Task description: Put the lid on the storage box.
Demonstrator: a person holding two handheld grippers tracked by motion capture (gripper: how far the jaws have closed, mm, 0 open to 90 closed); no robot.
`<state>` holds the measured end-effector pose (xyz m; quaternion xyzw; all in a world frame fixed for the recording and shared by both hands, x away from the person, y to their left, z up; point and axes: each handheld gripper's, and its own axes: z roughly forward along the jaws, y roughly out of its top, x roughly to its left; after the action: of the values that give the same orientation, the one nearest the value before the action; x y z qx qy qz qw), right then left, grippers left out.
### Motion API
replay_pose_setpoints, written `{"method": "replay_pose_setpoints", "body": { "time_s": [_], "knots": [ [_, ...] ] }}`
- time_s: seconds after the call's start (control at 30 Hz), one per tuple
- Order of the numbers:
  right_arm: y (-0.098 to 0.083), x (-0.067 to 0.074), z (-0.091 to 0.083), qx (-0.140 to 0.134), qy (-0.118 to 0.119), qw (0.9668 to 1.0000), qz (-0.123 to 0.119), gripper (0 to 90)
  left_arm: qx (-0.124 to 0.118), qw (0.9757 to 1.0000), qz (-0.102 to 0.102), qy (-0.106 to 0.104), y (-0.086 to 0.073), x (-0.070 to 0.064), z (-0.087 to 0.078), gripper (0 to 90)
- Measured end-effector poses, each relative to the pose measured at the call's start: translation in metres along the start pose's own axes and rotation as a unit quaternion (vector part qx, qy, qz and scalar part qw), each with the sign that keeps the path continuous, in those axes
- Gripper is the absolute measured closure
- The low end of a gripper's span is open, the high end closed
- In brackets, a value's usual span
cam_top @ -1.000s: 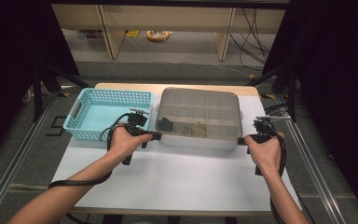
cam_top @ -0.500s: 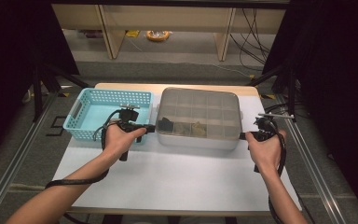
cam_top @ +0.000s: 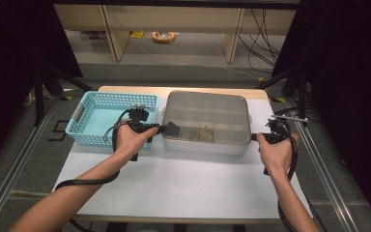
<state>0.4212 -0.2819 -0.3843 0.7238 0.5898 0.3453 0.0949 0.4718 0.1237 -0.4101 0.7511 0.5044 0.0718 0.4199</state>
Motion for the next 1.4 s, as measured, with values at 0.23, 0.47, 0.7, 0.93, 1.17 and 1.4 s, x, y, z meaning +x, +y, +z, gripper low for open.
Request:
{"method": "replay_pose_setpoints", "body": {
  "time_s": [0.23,0.47,0.7,0.93,1.17,1.4],
  "knots": [
    [0.003,-0.005,0.003,-0.007,0.009,0.9999,-0.001,79.9,0.009,0.9996,-0.026,-0.01,0.0,0.002,0.007,63.9],
    [0.003,-0.006,0.008,0.01,0.021,0.9995,0.019,74.6,0.014,0.9997,-0.021,-0.005,0.0,0.0,0.008,64.8],
    [0.001,-0.009,0.01,0.007,0.02,0.9997,0.014,73.6,0.016,0.9999,-0.005,0.003,0.002,-0.004,0.011,67.2],
    [-0.002,-0.011,0.011,0.011,0.016,0.9997,0.014,75.6,0.015,0.9998,0.01,0.009,0.004,-0.005,0.013,67.8],
    [-0.001,-0.01,0.01,0.007,0.013,0.9999,0.007,77.6,0.013,0.9997,0.019,0.012,0.004,-0.006,0.012,68.6],
    [-0.003,-0.007,0.007,0.01,0.012,0.9999,0.002,82.6,0.01,0.9997,0.021,0.01,0.003,-0.006,0.012,68.9]
  ]
}}
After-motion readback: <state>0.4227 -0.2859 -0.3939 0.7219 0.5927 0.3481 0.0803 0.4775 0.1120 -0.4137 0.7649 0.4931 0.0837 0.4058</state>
